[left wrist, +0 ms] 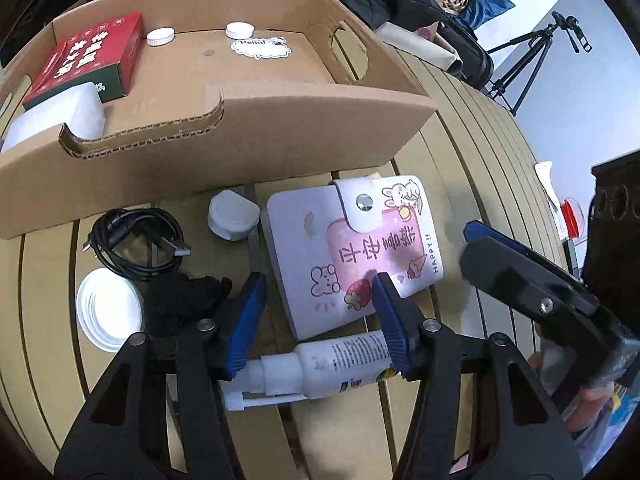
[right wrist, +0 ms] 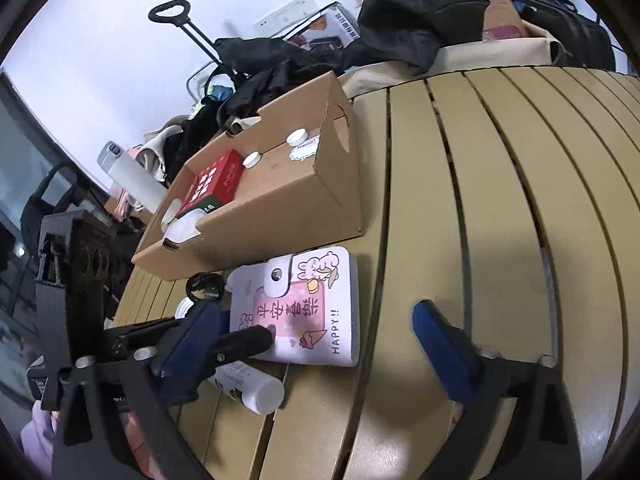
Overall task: Organize objects
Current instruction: 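Reach the left gripper to the pink card and close on it, then carry the pink card into the cardboard tray and open the left gripper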
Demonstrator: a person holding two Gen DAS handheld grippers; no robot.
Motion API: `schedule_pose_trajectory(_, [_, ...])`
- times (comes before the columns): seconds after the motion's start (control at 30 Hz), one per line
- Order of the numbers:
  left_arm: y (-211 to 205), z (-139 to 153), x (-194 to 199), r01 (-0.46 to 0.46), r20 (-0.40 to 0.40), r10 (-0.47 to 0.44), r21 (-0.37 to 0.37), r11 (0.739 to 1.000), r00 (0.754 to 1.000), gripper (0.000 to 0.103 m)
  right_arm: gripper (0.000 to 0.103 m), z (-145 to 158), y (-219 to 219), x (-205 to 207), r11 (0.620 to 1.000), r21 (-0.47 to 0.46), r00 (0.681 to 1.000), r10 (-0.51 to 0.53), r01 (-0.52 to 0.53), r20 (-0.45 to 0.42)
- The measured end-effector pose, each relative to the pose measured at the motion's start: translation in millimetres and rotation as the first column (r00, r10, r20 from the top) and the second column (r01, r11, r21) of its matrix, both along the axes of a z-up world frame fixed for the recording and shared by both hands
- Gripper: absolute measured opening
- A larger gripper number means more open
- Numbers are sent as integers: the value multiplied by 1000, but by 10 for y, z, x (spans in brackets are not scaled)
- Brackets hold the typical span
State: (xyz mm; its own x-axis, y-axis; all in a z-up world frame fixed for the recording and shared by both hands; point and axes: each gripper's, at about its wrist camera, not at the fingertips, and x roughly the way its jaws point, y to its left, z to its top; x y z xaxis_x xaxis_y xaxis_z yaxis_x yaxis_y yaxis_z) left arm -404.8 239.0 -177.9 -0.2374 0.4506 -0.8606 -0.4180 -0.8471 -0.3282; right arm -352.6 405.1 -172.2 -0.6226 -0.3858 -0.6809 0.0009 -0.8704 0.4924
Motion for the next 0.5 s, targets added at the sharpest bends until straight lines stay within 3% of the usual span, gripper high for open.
schedule_pose_trajectory(0.1, [-11,8,2,0,-4,0,-7,1000,1000,47,98,-85,3,-33,1000,-15,999,-5,6,32])
schedule_pose_trajectory(0.17, [-53,8,-19,-17,1,17,10,1000,1000,38,73,-150,-12,-47,999,-31,999,-15,17,48])
schedule_pose_trajectory(0.2, [-69,26,-17,-19,-1,19,27,999,1000,30,41,-181,-44,-61,1000,-11,998,-10,11,62])
schedule_pose_trajectory(0.37, [-1,336,114,-2,-92,1,-5,1000,996,26,32,-65,-235,-67,990,142,997,-25,15,72])
schedule_pose_trajectory(0.5, [-108,895,390,24,-162,-13,71,997,987,26,30,390,-238,170,987,157,999,-42,39,15])
